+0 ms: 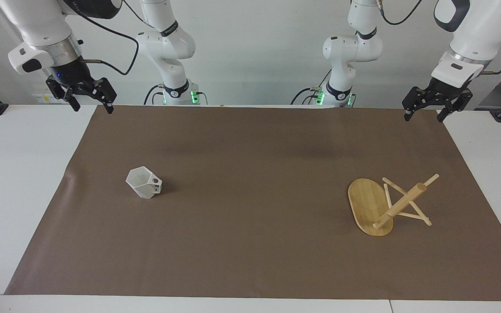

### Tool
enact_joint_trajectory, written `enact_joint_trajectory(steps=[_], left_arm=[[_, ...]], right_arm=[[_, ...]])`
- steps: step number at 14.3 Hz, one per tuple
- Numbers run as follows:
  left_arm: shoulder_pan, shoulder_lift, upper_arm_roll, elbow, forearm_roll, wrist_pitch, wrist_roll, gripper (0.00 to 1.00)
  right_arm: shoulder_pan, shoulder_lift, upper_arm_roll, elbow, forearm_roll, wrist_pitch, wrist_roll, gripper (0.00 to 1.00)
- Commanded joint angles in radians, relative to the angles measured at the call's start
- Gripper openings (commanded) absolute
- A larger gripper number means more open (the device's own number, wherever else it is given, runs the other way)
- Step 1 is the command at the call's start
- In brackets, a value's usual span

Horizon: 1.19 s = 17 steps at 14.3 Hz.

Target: Hang cup on rack

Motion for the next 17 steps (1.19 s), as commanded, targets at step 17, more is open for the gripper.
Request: enact_joint_trajectory(steps=[17], left_arm=[[0.005,-0.01,-0.003,-0.002,0.017,-0.015,0.006,1.0]], right_arm=[[-0.005,-0.001,0.002,-0.198,0.014,0.283,-0.111,1.0]])
